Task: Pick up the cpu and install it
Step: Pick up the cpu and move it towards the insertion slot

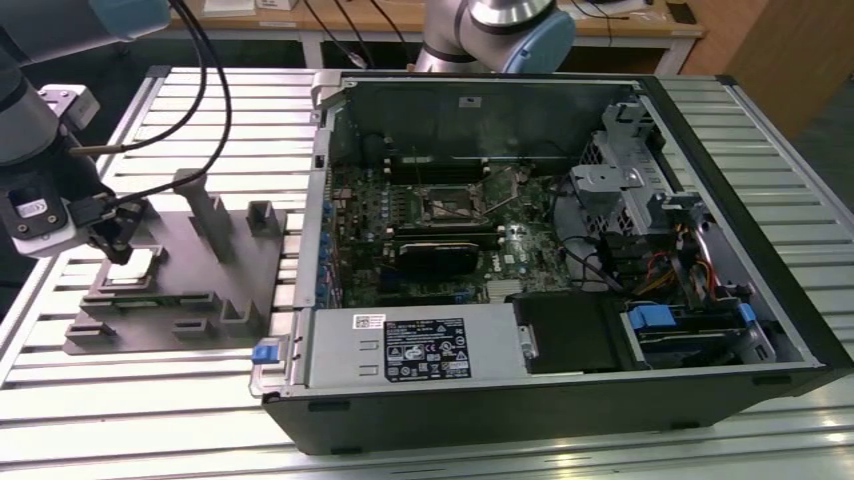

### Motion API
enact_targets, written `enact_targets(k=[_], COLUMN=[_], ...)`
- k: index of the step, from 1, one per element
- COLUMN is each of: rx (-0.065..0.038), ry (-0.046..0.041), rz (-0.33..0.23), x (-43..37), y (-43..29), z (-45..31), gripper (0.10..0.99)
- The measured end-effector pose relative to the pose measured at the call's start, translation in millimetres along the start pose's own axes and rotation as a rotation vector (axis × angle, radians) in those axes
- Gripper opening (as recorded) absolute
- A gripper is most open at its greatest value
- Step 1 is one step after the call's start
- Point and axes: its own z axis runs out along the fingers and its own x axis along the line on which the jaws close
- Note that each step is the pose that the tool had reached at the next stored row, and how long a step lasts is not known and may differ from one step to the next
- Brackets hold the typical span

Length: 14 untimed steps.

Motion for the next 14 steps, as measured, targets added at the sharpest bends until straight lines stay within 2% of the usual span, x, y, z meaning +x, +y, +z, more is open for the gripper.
enact_targets(k=[8,14], rx=[0.000,0.000], ry=[0.0028,0.0032], rz=[0.000,0.000], x=[2.1,3.1], y=[-0.5,-0.7], z=[9.4,13.2], gripper=[0.106,0.106])
